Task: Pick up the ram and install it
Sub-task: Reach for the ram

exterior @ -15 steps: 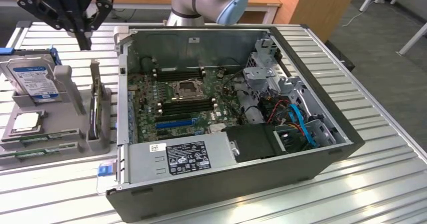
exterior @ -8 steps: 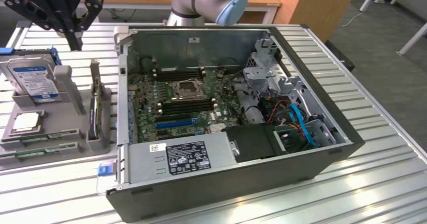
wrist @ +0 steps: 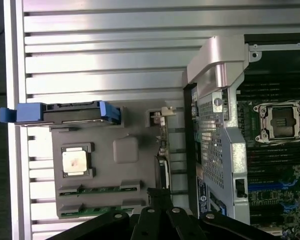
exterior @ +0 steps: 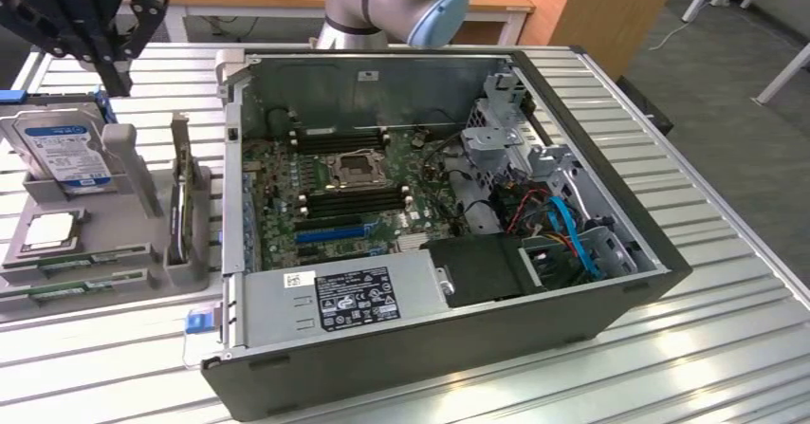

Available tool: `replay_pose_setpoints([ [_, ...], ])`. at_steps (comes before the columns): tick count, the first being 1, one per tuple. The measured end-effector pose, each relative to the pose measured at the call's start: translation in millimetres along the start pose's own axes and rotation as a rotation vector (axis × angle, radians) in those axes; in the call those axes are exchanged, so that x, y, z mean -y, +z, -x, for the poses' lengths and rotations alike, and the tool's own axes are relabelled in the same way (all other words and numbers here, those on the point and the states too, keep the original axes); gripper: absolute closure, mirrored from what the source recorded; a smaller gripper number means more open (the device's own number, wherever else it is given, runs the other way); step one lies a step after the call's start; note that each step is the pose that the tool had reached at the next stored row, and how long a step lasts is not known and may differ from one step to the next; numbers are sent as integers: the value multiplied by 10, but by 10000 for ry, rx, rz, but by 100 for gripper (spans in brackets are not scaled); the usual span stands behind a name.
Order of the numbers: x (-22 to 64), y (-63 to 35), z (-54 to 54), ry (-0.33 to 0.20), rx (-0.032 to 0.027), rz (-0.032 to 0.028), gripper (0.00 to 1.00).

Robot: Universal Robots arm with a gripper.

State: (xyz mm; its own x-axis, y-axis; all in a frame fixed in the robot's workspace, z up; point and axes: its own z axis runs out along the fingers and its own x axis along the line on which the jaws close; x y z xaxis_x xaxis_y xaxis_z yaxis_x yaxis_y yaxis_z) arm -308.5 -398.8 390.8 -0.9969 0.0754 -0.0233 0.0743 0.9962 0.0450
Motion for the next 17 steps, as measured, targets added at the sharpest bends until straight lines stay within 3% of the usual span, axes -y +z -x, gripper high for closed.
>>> replay_pose_setpoints([
  [17, 33, -2, -432, -1, 0, 0, 90],
])
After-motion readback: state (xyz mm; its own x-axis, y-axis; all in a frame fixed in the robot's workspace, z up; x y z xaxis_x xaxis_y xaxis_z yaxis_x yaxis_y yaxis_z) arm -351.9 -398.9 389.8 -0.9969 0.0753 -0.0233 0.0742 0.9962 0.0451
